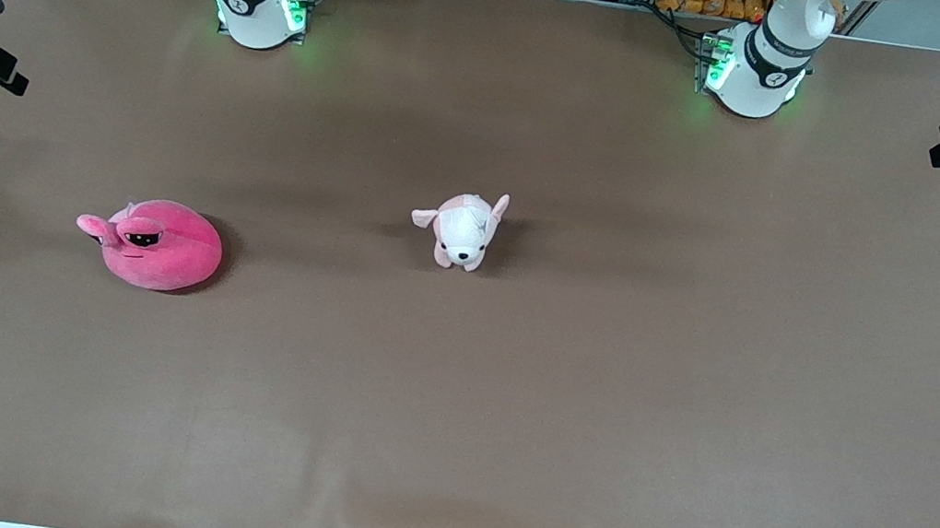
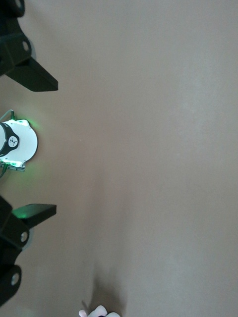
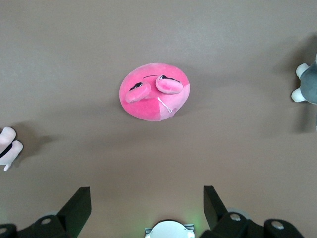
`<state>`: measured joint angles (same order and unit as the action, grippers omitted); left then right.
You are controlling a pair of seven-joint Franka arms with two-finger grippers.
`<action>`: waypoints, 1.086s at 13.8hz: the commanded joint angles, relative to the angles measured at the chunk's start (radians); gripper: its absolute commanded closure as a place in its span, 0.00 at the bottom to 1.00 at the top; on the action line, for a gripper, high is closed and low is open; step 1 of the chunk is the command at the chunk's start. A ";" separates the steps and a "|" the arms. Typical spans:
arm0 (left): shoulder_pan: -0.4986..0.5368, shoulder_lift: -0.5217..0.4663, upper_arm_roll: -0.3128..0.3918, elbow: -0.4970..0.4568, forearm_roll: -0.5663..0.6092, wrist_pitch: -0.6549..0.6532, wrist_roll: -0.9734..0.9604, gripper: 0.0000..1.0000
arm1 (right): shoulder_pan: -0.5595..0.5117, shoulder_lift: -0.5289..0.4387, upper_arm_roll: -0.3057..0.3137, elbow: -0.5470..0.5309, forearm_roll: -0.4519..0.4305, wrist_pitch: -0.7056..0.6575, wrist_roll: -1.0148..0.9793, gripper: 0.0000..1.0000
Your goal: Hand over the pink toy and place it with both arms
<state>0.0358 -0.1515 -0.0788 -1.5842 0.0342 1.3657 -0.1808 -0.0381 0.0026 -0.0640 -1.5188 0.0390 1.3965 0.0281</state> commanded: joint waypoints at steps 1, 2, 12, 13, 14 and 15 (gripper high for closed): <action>0.003 -0.017 -0.025 -0.007 0.015 -0.017 0.020 0.00 | 0.001 -0.033 0.009 -0.032 -0.022 0.028 0.013 0.00; 0.001 -0.017 -0.027 -0.008 0.009 -0.014 0.033 0.00 | 0.003 -0.033 0.009 -0.032 -0.030 0.035 0.009 0.00; 0.001 -0.005 -0.052 0.015 0.006 -0.013 0.058 0.00 | 0.012 -0.035 0.010 -0.021 -0.025 0.027 -0.037 0.00; 0.001 0.003 -0.052 0.029 0.007 -0.013 0.057 0.00 | 0.013 -0.033 0.012 -0.020 -0.025 0.027 -0.037 0.00; 0.001 0.010 -0.052 0.041 0.007 -0.013 0.061 0.00 | 0.018 -0.032 0.012 -0.020 -0.025 0.027 -0.036 0.00; 0.001 0.013 -0.052 0.046 0.007 -0.013 0.061 0.00 | 0.024 -0.032 0.012 -0.018 -0.025 0.027 -0.036 0.00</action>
<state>0.0326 -0.1521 -0.1267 -1.5728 0.0342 1.3622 -0.1381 -0.0322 -0.0042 -0.0501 -1.5188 0.0299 1.4178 -0.0029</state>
